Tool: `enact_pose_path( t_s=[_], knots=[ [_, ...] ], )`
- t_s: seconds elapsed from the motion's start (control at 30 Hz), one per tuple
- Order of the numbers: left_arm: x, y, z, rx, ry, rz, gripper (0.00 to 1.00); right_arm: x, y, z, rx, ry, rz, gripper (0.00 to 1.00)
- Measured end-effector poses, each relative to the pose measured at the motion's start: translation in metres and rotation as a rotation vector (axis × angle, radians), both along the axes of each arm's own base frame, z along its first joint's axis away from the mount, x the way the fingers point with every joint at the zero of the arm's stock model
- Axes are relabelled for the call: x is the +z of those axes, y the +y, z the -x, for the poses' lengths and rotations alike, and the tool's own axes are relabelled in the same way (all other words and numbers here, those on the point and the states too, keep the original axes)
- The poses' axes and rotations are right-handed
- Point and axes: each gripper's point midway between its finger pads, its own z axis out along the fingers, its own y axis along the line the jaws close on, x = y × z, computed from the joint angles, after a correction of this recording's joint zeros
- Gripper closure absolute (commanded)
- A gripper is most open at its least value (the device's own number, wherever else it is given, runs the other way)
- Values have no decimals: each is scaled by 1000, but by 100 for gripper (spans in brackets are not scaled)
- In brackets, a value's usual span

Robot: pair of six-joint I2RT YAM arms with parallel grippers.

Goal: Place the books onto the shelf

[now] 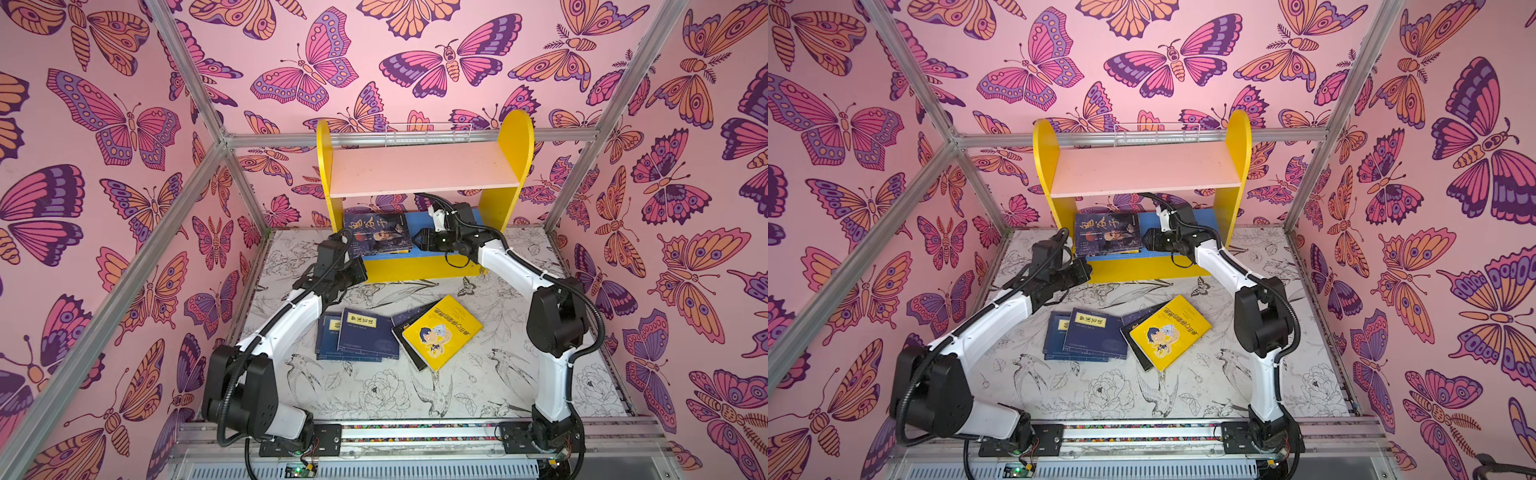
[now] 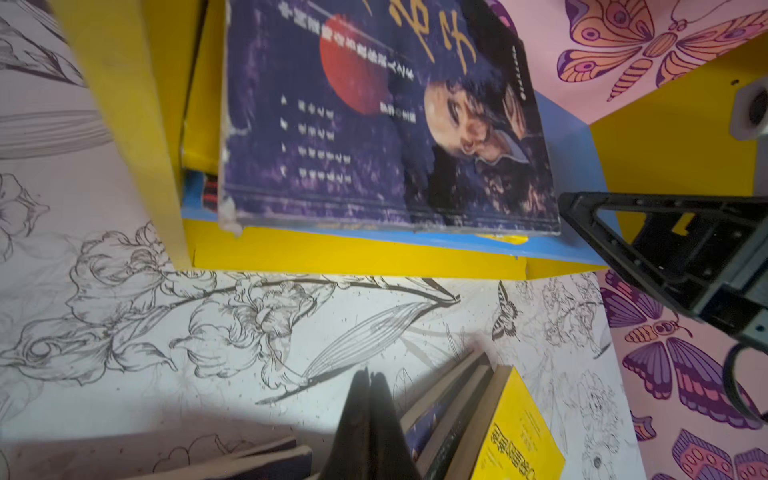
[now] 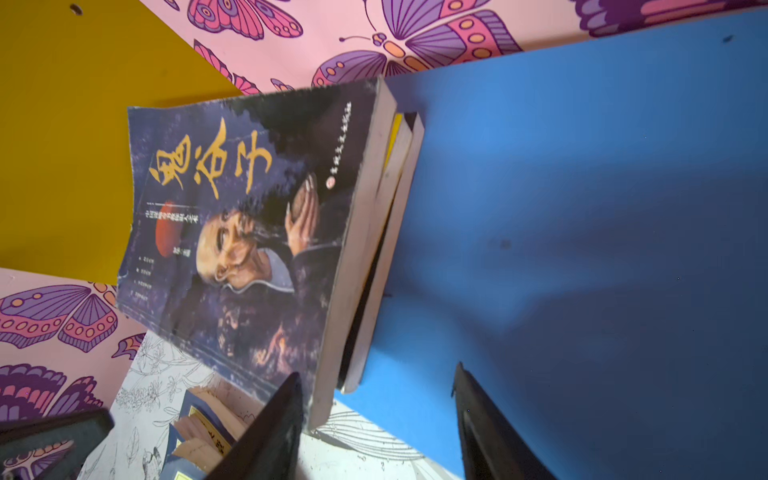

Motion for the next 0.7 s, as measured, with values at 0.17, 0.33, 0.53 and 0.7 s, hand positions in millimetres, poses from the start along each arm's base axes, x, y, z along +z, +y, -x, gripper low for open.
enact_pose_path(
  t_s=[0.17,0.33,0.53,0.7],
  knots=[
    [7,4,-19,35,-24,-44,100,-10,3,-6,0,12,4,43],
    [2,7,-28,47,-5,-82,100,-8,4,-9,0,5,1,43],
    [-9,6,-31,49,33,-126,100,-9,5,-11,-1,1,-1,43],
    [-12,6,-36,63,39,-152,100,-8,4,-15,-15,-14,-2,43]
  ],
)
